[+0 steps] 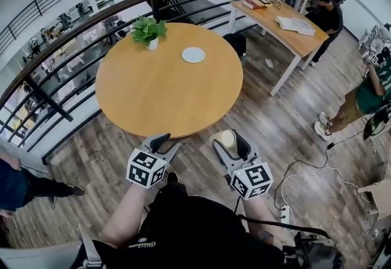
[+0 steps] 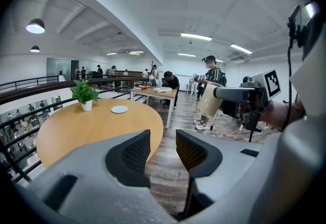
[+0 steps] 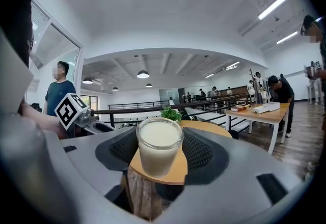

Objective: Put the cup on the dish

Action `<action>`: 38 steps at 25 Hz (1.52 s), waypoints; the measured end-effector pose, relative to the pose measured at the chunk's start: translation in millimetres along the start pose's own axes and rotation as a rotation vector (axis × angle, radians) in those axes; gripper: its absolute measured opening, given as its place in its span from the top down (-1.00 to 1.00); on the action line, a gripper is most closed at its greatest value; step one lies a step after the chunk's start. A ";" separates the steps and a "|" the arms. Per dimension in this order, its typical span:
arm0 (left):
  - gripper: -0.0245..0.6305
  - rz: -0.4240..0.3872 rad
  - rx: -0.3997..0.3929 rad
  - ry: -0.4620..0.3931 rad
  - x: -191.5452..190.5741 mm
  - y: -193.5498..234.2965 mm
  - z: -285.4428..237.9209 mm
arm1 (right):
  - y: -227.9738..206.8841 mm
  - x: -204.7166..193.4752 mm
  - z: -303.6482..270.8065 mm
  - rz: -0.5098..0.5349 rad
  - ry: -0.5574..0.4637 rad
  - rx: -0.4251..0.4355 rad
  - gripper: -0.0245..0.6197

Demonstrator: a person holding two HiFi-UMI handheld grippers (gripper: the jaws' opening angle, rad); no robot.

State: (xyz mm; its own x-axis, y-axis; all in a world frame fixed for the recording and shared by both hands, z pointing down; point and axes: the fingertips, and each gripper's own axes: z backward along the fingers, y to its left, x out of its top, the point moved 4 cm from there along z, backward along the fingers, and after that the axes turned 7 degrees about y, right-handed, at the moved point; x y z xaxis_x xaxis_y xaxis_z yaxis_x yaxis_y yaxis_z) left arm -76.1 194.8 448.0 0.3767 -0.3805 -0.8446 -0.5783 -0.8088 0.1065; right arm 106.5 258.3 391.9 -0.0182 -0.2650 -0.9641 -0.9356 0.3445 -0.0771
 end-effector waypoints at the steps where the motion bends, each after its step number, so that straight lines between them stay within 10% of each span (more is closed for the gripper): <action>1: 0.44 0.001 0.001 0.000 0.0 0.2 -1.1 | -0.7 -0.5 -1.1 0.001 0.001 0.002 0.09; 18: 0.44 0.004 -0.015 0.042 24.3 42.1 -54.7 | -41.2 2.2 -59.1 -0.034 0.036 0.030 0.09; 38: 0.44 -0.006 -0.088 -0.016 108.6 212.0 -102.5 | -57.4 83.1 -235.1 0.026 0.077 -0.017 0.09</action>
State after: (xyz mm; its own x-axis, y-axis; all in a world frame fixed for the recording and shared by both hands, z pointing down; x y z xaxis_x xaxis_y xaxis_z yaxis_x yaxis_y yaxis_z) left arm -83.6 -64.0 432.7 0.3683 -0.3688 -0.8534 -0.5100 -0.8477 0.1462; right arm 75.7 4.8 376.0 -0.0690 -0.3248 -0.9433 -0.9401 0.3375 -0.0474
